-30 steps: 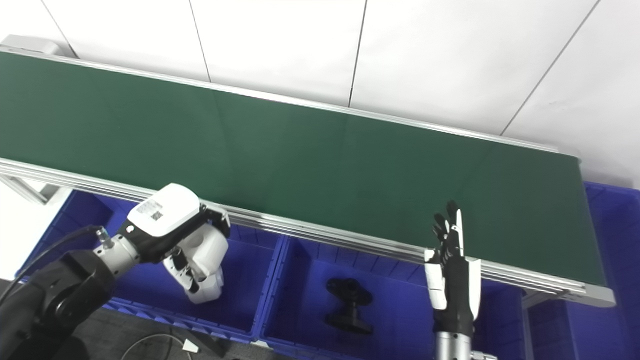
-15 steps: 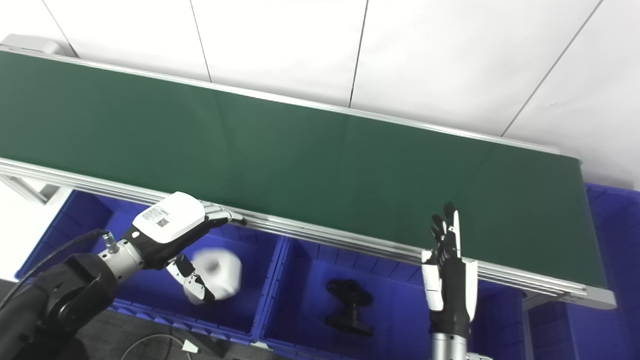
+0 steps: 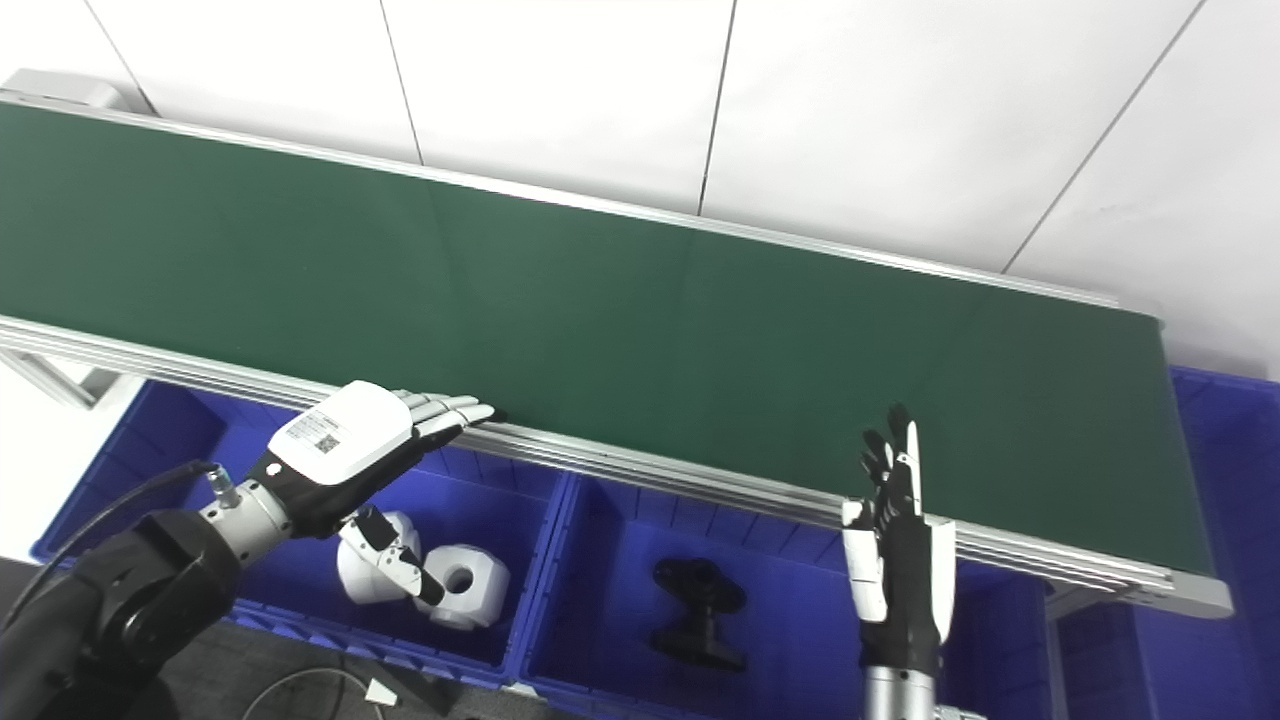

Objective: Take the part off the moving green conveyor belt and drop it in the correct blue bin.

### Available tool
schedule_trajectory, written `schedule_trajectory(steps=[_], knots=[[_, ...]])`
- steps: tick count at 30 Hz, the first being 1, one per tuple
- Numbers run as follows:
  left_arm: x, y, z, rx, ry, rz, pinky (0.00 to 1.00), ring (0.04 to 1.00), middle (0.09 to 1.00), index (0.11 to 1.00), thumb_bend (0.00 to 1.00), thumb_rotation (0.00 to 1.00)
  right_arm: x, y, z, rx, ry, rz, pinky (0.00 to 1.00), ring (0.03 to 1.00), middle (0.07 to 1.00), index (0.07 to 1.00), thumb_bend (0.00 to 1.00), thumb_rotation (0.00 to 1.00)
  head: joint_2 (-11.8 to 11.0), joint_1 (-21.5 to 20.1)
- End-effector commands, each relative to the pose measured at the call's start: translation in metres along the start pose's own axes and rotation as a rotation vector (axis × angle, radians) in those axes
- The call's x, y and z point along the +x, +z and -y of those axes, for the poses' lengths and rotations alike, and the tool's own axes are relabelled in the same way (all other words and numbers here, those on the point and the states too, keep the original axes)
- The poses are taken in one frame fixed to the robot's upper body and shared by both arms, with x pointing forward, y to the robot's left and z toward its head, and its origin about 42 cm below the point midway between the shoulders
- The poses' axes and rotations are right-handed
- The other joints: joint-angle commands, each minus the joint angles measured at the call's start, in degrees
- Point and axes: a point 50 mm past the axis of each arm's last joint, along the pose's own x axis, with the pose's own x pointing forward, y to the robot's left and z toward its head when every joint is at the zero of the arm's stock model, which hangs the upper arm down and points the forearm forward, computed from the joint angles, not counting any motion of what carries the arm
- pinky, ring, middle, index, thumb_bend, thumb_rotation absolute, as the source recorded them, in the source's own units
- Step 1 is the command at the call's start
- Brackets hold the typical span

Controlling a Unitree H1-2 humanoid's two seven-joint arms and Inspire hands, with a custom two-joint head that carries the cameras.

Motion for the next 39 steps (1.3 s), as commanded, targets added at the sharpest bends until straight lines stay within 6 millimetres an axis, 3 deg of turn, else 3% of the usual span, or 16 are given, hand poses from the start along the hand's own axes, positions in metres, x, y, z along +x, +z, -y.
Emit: schedule_trajectory(steps=[1, 7, 11, 14, 15, 16, 17, 18, 26, 32, 33, 39], knots=[[-0.003, 0.009, -0.017, -0.063, 0.132, 0.047, 0.76, 0.869, 0.918, 0.910, 0.97, 0.49, 0.004, 0.010, -0.003, 0.006, -0.006, 0.032, 0.91, 0.945, 1.000, 1.000, 0.68, 1.00, -0.03, -0.92], [-0.013, 0.037, -0.020, -0.441, 0.295, 0.098, 0.79, 0.922, 0.968, 0.948, 0.87, 0.57, 0.001, 0.011, -0.012, 0.021, -0.013, 0.021, 0.92, 0.944, 1.000, 1.000, 0.69, 1.00, -0.38, -6.22], [-0.020, 0.056, -0.011, -0.777, 0.346, 0.069, 0.97, 0.997, 0.999, 0.998, 0.83, 0.72, -0.001, 0.012, -0.022, 0.028, -0.010, 0.012, 0.91, 0.943, 1.000, 1.000, 0.71, 1.00, -0.74, -11.07], [-0.012, 0.068, 0.002, -0.994, 0.391, 0.025, 0.98, 1.000, 1.000, 1.000, 0.79, 0.82, -0.002, 0.011, -0.031, 0.035, -0.002, -0.001, 0.92, 0.942, 1.000, 0.994, 0.72, 0.98, -1.13, -13.82], [-0.008, 0.070, 0.007, -1.079, 0.406, 0.011, 0.99, 1.000, 1.000, 1.000, 0.78, 0.83, -0.002, 0.010, -0.035, 0.040, -0.003, -0.008, 0.92, 0.940, 1.000, 0.990, 0.73, 0.97, -1.62, -16.43], [-0.005, 0.070, 0.011, -1.132, 0.414, 0.004, 0.99, 1.000, 1.000, 1.000, 0.77, 0.82, -0.003, 0.009, -0.038, 0.044, -0.003, -0.012, 0.92, 0.939, 1.000, 0.989, 0.73, 0.97, -1.62, -16.43], [-0.001, 0.068, 0.017, -1.186, 0.437, -0.013, 1.00, 1.000, 1.000, 1.000, 0.77, 0.82, -0.003, 0.008, -0.043, 0.046, -0.004, -0.014, 0.92, 0.939, 1.000, 0.987, 0.74, 0.96, -2.46, -19.71], [0.001, 0.068, 0.021, -1.219, 0.454, -0.025, 1.00, 1.000, 1.000, 1.000, 0.75, 0.81, -0.004, 0.008, -0.046, 0.047, -0.004, -0.014, 0.92, 0.940, 1.000, 0.986, 0.73, 0.96, -2.46, -19.71], [0.001, 0.043, 0.074, -1.178, 0.472, -0.130, 1.00, 1.000, 1.000, 1.000, 0.76, 0.82, -0.011, 0.000, -0.068, 0.050, -0.004, -0.023, 0.95, 0.944, 1.000, 0.995, 0.72, 0.96, -5.31, -27.18], [-0.003, 0.032, 0.093, -1.140, 0.412, -0.103, 1.00, 1.000, 1.000, 1.000, 0.75, 0.80, -0.013, -0.007, -0.079, 0.049, -0.008, -0.027, 0.96, 0.951, 1.000, 0.994, 0.73, 0.96, -7.79, -31.46], [-0.003, 0.030, 0.096, -1.129, 0.404, -0.099, 1.00, 1.000, 1.000, 1.000, 0.77, 0.81, -0.013, -0.009, -0.081, 0.045, -0.011, -0.030, 0.96, 0.950, 1.000, 0.990, 0.73, 0.97, -9.09, -33.38], [-0.003, 0.026, 0.102, -1.094, 0.379, -0.089, 1.00, 1.000, 1.000, 1.000, 0.78, 0.88, -0.013, -0.019, -0.091, 0.025, -0.017, -0.051, 0.95, 0.948, 0.999, 0.979, 0.74, 0.98, -11.28, -36.80]])
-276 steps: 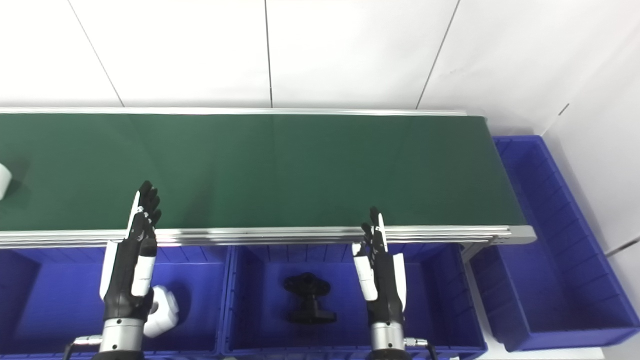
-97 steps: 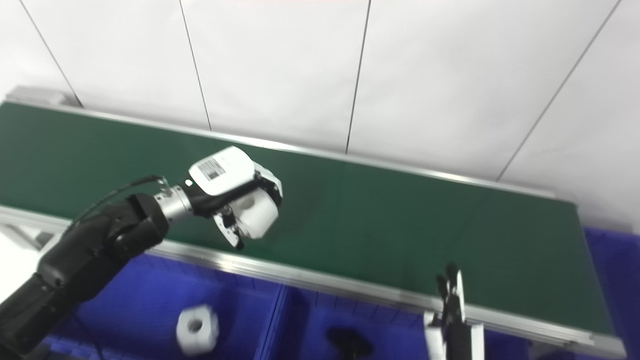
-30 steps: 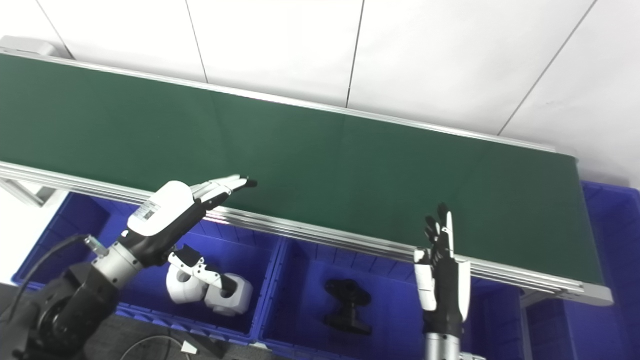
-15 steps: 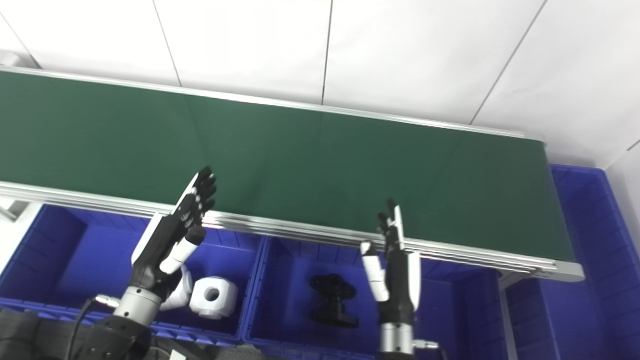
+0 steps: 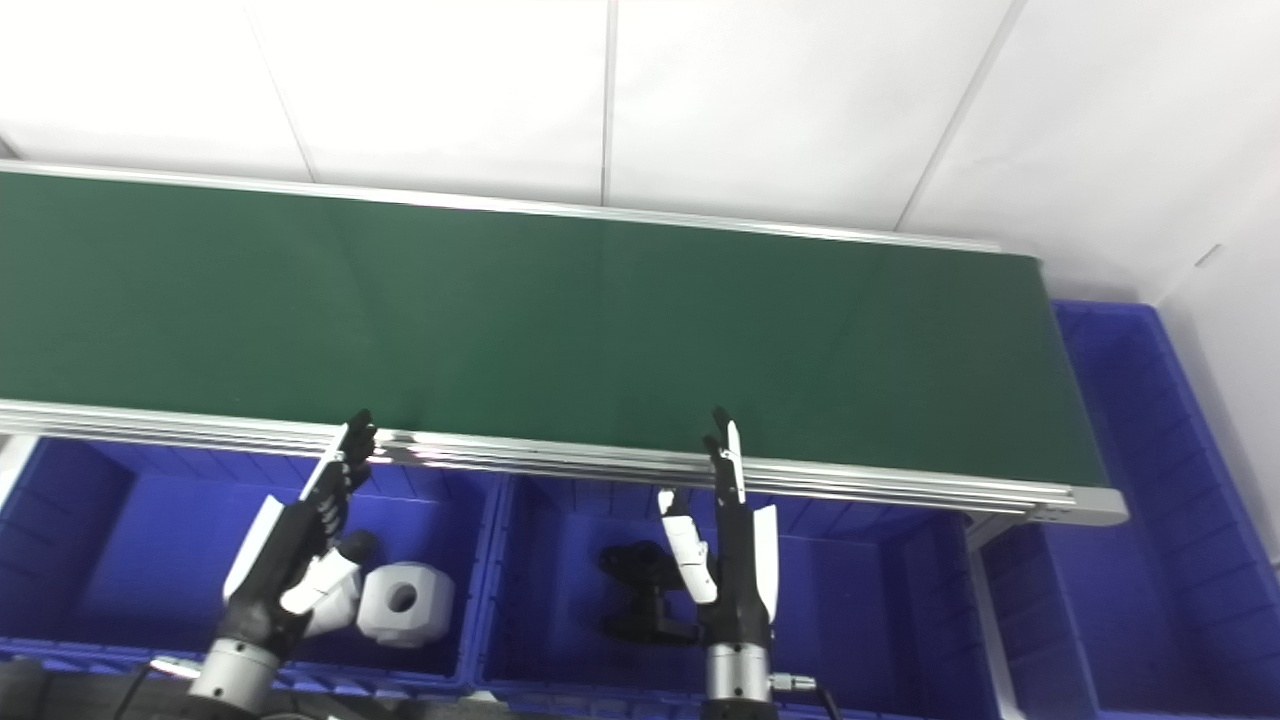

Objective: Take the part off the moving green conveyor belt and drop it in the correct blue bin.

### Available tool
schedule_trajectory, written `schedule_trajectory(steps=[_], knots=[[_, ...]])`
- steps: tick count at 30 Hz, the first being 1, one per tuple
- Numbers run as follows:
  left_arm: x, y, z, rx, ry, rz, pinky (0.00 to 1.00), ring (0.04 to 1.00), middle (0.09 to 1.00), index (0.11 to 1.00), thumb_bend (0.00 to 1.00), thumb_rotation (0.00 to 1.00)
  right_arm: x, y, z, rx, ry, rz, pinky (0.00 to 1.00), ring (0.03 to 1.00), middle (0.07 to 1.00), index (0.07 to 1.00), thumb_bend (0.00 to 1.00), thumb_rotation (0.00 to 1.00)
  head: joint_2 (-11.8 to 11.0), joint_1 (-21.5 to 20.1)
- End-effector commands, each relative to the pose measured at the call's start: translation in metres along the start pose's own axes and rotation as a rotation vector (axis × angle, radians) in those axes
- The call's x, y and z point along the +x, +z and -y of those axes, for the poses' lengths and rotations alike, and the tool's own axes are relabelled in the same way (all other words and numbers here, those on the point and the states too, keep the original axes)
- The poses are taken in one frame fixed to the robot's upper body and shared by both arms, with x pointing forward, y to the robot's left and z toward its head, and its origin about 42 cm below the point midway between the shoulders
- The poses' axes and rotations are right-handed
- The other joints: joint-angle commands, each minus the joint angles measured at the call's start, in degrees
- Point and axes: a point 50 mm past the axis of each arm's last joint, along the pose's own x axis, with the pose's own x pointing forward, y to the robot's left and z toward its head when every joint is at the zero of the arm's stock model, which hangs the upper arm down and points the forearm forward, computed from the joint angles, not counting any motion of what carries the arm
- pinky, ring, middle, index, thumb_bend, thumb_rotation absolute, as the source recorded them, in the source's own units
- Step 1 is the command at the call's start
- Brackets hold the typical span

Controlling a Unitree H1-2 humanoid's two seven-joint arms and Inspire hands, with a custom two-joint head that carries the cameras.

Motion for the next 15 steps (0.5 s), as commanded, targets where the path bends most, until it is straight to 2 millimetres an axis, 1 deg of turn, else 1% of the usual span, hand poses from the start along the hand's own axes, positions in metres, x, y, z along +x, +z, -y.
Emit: schedule_trajectory(steps=[1, 5, 8, 11, 15], knots=[[0.004, 0.007, -0.005, 0.019, 0.000, 0.071, 1.00, 1.000, 1.000, 1.000, 0.77, 0.89, 0.003, 0.004, -0.013, 0.019, 0.000, 0.032, 0.94, 0.948, 0.998, 0.976, 0.77, 0.98, -0.52, -0.91], [0.006, 0.005, -0.007, 0.016, -0.005, 0.088, 1.00, 1.000, 1.000, 1.000, 0.74, 0.90, 0.005, 0.000, -0.018, 0.029, 0.002, 0.017, 0.95, 0.951, 1.000, 0.973, 0.81, 0.98, -1.40, -2.86], [0.007, 0.005, -0.008, 0.009, -0.010, 0.101, 1.00, 1.000, 1.000, 1.000, 0.67, 0.91, 0.006, -0.001, -0.021, 0.035, 0.010, 0.012, 0.96, 0.960, 1.000, 0.979, 0.83, 0.97, -1.53, -3.38], [0.007, 0.004, -0.011, 0.009, -0.020, 0.106, 1.00, 1.000, 1.000, 1.000, 0.65, 0.93, 0.007, -0.002, -0.024, 0.020, 0.014, 0.016, 0.96, 0.960, 1.000, 0.984, 0.81, 0.98, -1.55, -3.94], [0.007, 0.005, -0.012, 0.002, -0.023, 0.111, 1.00, 1.000, 1.000, 1.000, 0.61, 0.94, 0.008, -0.001, -0.025, 0.023, 0.010, 0.018, 0.95, 0.957, 1.000, 0.982, 0.80, 0.97, -1.25, -3.35]])
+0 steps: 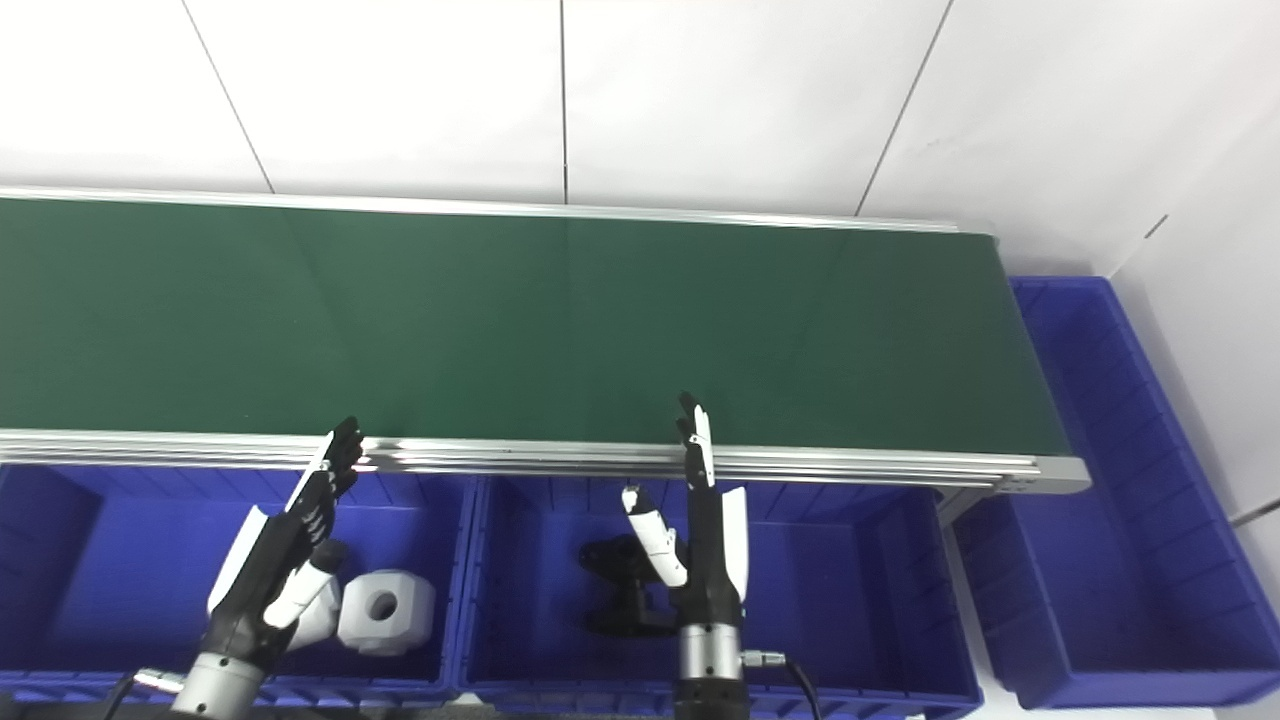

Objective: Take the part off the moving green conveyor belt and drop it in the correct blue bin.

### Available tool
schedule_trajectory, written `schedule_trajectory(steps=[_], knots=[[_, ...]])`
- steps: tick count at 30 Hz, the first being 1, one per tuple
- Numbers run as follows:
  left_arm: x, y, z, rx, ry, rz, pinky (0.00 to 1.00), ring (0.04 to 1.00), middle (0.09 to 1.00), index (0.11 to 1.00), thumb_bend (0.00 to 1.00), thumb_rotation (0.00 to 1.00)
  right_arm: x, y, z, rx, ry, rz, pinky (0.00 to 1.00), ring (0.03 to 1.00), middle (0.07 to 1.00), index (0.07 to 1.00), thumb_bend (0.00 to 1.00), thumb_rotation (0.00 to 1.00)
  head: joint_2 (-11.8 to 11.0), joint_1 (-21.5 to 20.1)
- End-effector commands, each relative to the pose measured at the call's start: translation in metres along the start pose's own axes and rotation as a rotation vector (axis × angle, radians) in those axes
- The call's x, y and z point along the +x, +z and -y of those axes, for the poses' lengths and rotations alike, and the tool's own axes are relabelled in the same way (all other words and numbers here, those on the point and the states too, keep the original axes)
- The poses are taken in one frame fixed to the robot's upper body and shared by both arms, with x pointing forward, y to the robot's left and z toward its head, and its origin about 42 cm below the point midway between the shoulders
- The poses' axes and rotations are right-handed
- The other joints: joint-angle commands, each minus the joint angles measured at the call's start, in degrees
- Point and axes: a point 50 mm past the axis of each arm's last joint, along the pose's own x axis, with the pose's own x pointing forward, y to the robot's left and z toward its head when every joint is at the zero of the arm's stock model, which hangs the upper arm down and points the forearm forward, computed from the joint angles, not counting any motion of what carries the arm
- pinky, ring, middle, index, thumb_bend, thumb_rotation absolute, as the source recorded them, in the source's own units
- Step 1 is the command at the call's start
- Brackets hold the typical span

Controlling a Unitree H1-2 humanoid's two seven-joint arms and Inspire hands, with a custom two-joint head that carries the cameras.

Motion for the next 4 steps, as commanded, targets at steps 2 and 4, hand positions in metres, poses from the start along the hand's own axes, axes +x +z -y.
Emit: schedule_trajectory(steps=[2, 4], knots=[[0.0048, 0.0100, -0.0053, 0.004, 0.003, 0.072, 1.00, 1.000, 1.000, 1.000, 0.61, 0.95, -0.0006, 0.0067, -0.0153, 0.040, 0.007, 0.010, 0.95, 0.956, 1.000, 0.982, 0.81, 0.98, 0.17, 0.75], [0.0039, 0.0109, -0.0043, -0.013, 0.012, 0.084, 1.00, 1.000, 1.000, 1.000, 0.61, 0.95, -0.0017, 0.0070, -0.0134, 0.040, 0.007, 0.011, 0.95, 0.957, 1.000, 0.984, 0.81, 0.98, 0.21, 1.63]])
